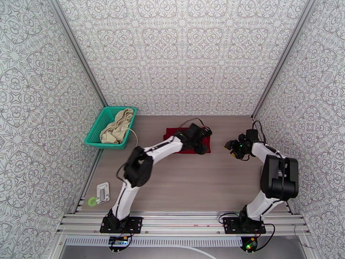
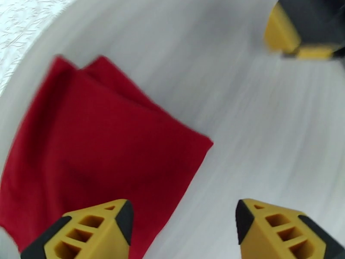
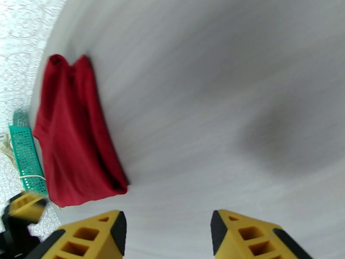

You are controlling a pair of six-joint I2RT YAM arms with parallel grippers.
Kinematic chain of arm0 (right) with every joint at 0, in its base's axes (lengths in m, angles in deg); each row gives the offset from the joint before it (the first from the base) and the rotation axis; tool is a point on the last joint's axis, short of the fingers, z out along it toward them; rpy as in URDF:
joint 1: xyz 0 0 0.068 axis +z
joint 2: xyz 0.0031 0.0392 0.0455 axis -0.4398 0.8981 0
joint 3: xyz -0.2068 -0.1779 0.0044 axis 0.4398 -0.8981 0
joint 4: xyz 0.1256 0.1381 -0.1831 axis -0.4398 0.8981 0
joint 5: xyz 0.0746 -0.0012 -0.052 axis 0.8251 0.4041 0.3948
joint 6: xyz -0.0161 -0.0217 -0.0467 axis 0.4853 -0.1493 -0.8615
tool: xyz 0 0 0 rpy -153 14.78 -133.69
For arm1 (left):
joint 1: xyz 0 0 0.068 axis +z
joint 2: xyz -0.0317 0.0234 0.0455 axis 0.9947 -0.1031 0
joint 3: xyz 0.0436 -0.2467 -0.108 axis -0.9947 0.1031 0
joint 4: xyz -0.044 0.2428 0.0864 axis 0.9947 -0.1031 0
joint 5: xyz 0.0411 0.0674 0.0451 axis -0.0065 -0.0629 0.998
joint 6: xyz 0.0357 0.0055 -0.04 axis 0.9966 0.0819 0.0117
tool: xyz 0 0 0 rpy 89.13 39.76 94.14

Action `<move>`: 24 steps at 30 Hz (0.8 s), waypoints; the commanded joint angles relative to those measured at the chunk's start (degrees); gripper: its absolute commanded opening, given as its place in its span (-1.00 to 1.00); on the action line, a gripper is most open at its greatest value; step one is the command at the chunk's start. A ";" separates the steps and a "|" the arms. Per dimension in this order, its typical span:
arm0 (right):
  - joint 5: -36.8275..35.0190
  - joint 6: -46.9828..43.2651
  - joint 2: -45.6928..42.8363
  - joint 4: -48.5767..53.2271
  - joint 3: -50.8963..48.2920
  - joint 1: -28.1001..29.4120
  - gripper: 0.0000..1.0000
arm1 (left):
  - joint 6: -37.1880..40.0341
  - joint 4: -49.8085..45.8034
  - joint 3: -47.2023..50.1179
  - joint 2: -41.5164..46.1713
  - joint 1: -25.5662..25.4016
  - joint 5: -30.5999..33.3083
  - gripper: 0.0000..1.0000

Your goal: Fold and stack the mixed laundry pile

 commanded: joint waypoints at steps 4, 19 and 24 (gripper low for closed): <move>2.98 -0.34 -1.58 -0.05 -2.34 -0.27 0.11 | 4.80 -6.61 -12.38 -9.39 -2.20 8.00 0.56; 12.54 10.75 -0.24 -12.36 -8.18 -0.27 0.37 | 4.47 -0.63 -11.03 -7.27 -1.37 7.77 -1.00; 14.73 14.84 1.89 -16.84 -9.11 -0.17 0.43 | 3.76 8.07 -1.02 0.86 -0.78 5.22 -1.00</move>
